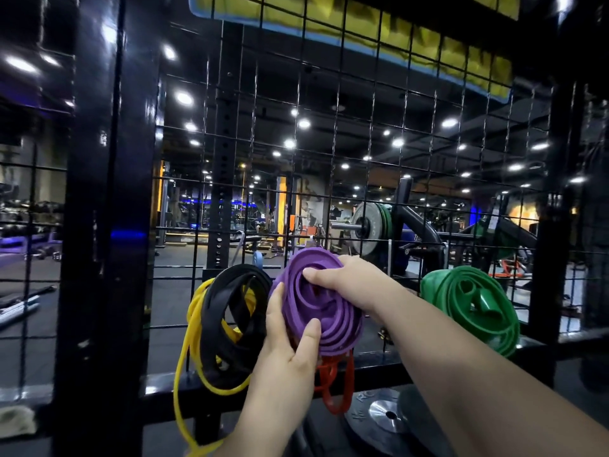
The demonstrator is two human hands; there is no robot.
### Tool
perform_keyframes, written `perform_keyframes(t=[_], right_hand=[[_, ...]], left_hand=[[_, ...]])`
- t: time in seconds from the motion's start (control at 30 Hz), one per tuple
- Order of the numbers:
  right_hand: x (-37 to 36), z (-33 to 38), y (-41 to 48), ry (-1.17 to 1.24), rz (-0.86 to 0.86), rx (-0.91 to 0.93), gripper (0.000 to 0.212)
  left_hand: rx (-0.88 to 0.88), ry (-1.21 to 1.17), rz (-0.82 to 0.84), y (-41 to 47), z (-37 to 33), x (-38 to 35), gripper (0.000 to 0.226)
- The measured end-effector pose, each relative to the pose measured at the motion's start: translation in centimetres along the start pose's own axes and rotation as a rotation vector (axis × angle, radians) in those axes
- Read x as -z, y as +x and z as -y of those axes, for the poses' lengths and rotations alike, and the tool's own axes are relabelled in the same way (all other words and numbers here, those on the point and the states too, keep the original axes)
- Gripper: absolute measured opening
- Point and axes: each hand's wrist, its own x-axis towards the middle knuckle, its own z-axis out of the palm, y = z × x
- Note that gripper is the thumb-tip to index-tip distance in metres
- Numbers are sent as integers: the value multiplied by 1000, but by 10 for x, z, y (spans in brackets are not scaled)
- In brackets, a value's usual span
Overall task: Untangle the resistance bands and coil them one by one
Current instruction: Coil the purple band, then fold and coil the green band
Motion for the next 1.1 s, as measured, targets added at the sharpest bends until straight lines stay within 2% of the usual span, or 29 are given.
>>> perform_keyframes(t=[0.13, 0.37, 0.47, 0.53, 0.6, 0.73, 0.87, 1.0, 1.1], right_hand=[[-2, -9, -9, 1, -41, 36, 62], [-5, -19, -25, 89, -92, 114, 62], [-7, -19, -19, 123, -114, 101, 96], [-9, -25, -11, 180, -132, 82, 103], [-10, -31, -10, 238, -173, 62, 97], [-12, -31, -25, 341, -257, 68, 64], [-14, -34, -34, 334, -288, 121, 39], [-13, -43, -43, 325, -324, 123, 27], [-16, -48, -49, 333, -337, 106, 24]], left_hand=[[-23, 29, 12, -2, 5, -2, 65], [-48, 80, -3, -11, 5, -11, 67], [-45, 62, -20, -13, 1, -13, 66], [-50, 51, -9, -16, 1, -14, 67], [-49, 47, -2, -20, 2, -15, 68], [-41, 70, -19, -24, 5, -18, 72], [-28, 113, -30, -27, 5, -20, 71], [-39, 181, -56, -33, 6, -23, 67], [-26, 169, -60, -38, 8, -28, 52]])
